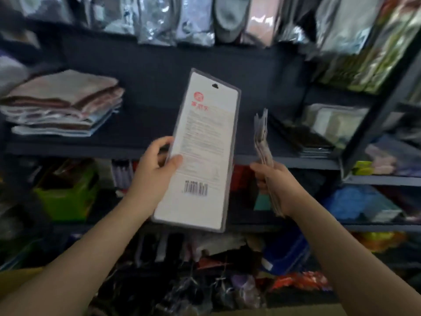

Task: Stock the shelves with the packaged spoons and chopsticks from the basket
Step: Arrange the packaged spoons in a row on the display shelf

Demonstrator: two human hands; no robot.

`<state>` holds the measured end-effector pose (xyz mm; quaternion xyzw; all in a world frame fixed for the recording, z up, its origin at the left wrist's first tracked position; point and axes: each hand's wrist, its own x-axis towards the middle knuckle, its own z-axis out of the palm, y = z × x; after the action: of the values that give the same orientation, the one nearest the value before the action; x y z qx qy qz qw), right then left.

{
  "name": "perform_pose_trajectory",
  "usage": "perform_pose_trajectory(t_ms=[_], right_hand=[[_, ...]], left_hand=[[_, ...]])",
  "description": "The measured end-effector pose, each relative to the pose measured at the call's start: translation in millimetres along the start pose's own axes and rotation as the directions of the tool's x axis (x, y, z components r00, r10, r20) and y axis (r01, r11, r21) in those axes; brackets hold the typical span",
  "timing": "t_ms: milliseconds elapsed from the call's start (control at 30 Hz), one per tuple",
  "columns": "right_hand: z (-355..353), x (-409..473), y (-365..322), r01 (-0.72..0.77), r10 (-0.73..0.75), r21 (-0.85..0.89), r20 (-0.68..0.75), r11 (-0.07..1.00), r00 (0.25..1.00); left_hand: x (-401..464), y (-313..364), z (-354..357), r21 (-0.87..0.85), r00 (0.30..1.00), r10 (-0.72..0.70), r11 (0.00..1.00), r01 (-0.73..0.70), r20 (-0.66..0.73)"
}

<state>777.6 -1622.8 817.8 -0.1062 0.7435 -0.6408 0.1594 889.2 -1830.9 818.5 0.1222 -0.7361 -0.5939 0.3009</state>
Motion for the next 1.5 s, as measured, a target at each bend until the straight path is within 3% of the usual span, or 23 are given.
perform_pose_trajectory(t_ms=[167, 333, 533, 633, 767, 867, 967, 1033, 1133, 1233, 1333, 1500], right_hand=[[-61.9, 52.3, -28.2, -0.011, 0.006, -0.025, -0.19, 1.0, 0.982], [-110.0, 96.9, -61.4, -0.057, -0.033, -0.229, -0.367, 0.972, 0.929], [-149.1, 126.9, -84.6, -0.204, -0.008, -0.404, -0.464, 0.892, 0.886], [-167.9, 130.5, -80.6, -0.321, 0.002, -0.564, -0.492, 0.761, 0.871], [-175.9, 132.8, -69.6, -0.393, 0.018, -0.775, -0.443, 0.495, 0.896], [-170.9, 133.0, -72.5, -0.361, -0.053, -0.832, -0.42, 0.422, 0.906], [-156.5, 133.4, -73.9, -0.215, -0.101, -0.794, -0.327, 0.569, 0.94], [-138.5, 136.2, -72.8, -0.106, -0.112, -0.703, -0.257, 0.703, 0.96], [-100.0, 147.0, -70.3, 0.035, -0.163, -0.618, -0.151, 0.785, 0.975], [-45.6, 164.4, -65.5, 0.159, -0.181, -0.647, 0.032, 0.746, 0.983], [13.2, 181.0, -59.5, 0.228, -0.15, -0.723, 0.172, 0.652, 0.974], [102.1, 205.5, -53.8, 0.358, -0.171, -0.815, 0.314, 0.455, 0.934]], left_hand=[[94.1, 16.3, 85.8, -0.216, 0.967, -0.173, 0.953, 0.213, 0.187], [184.2, 25.1, 176.9, -0.346, 0.83, -0.328, 0.793, 0.501, 0.452], [215.5, 1.5, 266.3, -0.311, 0.62, -0.347, 0.633, 0.709, 0.704], [212.9, -3.9, 287.4, -0.229, 0.563, -0.346, 0.663, 0.712, 0.75], [214.6, -6.4, 291.8, -0.104, 0.597, -0.291, 0.836, 0.538, 0.748], [217.0, -5.4, 284.5, 0.016, 0.605, -0.283, 0.913, 0.407, 0.744], [215.0, -1.7, 273.5, 0.081, 0.614, -0.275, 0.942, 0.325, 0.74], [210.4, 0.6, 259.4, 0.186, 0.662, -0.296, 0.955, 0.233, 0.689], [199.1, -2.3, 217.7, 0.45, 0.81, -0.287, 0.893, 0.032, 0.511], [179.4, -12.0, 149.3, 0.655, 0.936, -0.156, 0.75, -0.095, 0.314], [153.5, -14.8, 81.9, 0.721, 0.985, -0.077, 0.69, -0.057, 0.151], [120.8, -12.3, -2.5, 0.75, 0.999, 0.051, 0.662, -0.023, -0.014]])
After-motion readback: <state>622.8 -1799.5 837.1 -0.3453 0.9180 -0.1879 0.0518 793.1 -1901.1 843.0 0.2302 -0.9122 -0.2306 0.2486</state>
